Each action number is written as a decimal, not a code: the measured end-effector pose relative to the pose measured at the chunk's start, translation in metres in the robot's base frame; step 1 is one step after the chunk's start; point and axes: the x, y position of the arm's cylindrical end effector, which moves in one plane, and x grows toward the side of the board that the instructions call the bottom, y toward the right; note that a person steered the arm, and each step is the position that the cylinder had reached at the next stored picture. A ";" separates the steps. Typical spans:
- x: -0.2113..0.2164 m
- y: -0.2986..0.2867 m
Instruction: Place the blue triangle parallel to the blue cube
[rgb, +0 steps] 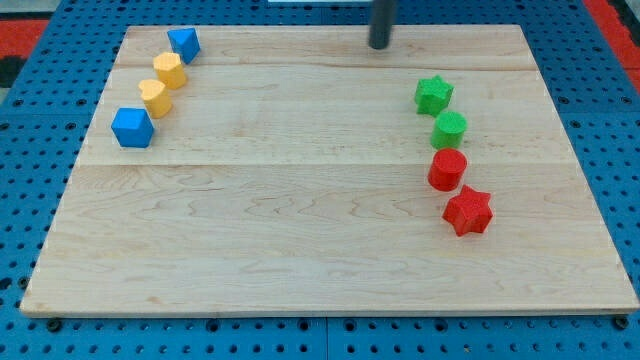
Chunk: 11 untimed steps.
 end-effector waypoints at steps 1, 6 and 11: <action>-0.006 -0.083; -0.019 -0.249; 0.035 -0.137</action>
